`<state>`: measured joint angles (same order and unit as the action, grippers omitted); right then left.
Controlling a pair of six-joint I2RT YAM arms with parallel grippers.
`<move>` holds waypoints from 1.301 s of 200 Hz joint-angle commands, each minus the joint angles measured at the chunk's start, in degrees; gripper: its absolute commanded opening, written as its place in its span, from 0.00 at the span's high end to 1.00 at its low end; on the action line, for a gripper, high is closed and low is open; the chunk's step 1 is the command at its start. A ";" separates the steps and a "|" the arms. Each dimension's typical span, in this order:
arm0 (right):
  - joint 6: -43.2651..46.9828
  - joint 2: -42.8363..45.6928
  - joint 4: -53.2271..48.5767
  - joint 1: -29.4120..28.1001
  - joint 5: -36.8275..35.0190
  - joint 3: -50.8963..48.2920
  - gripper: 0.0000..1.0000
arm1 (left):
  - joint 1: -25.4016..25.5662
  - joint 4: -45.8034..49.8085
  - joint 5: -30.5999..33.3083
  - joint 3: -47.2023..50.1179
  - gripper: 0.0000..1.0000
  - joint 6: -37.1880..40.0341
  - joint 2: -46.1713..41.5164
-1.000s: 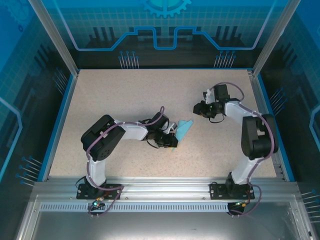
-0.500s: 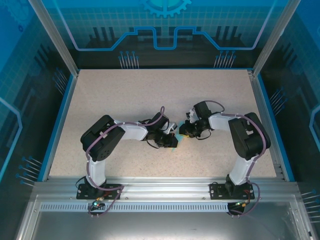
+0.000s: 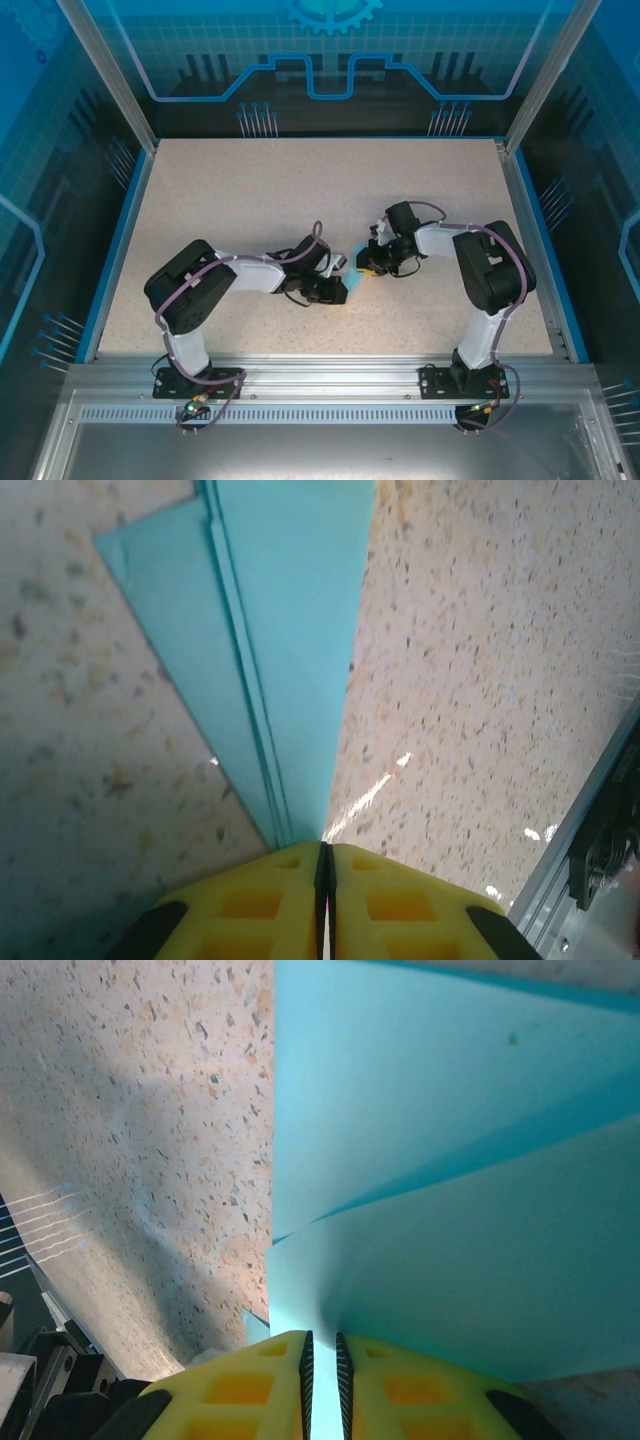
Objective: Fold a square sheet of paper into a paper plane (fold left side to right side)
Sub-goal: Fold the wing for the fifth time at the center of the table.
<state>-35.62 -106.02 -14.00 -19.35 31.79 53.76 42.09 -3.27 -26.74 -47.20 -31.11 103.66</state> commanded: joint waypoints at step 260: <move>2.00 7.86 -3.75 0.64 -0.71 -1.37 0.95 | 0.89 12.30 3.19 -8.80 0.90 0.44 7.44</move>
<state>-34.68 -101.19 -15.00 -19.00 30.22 53.60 42.96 7.40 -26.35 -58.46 -31.14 109.49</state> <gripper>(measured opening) 0.078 0.115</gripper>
